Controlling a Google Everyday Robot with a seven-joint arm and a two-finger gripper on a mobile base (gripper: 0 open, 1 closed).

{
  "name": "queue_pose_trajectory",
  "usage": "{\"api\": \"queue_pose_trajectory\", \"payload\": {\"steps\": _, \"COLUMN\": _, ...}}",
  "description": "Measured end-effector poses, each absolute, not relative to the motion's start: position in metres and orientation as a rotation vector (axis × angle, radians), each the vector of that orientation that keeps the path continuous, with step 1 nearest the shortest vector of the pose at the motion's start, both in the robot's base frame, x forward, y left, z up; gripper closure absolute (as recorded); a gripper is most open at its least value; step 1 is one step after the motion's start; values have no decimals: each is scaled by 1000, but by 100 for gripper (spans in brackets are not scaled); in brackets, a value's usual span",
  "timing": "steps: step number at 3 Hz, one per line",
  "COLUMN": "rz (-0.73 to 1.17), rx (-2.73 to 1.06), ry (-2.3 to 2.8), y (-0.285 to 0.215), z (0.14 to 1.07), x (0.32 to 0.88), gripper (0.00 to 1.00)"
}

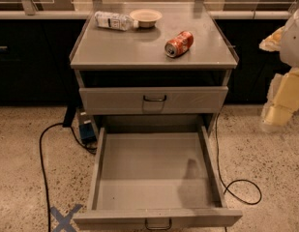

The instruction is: Place coke can into middle drawer

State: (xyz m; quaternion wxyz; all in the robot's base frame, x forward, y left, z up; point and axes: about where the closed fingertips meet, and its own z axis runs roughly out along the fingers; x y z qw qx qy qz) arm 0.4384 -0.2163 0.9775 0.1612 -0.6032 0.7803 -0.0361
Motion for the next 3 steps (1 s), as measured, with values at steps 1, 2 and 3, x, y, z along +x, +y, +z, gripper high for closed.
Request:
{"api": "queue_pose_trajectory", "payload": {"steps": 1, "rz": -110, "rx": -1725, "ry": 2222, "y": -216, "z": 978, "x": 441, "gripper": 0}}
{"api": "queue_pose_trajectory", "payload": {"steps": 2, "rz": -140, "rx": -1757, "ry": 2175, "y": -215, "z": 970, "x": 469, "gripper": 0}}
{"api": "queue_pose_trajectory", "payload": {"steps": 3, "rz": -204, "rx": -1815, "ry": 2092, "y": -215, "z": 962, "x": 527, "gripper": 0}}
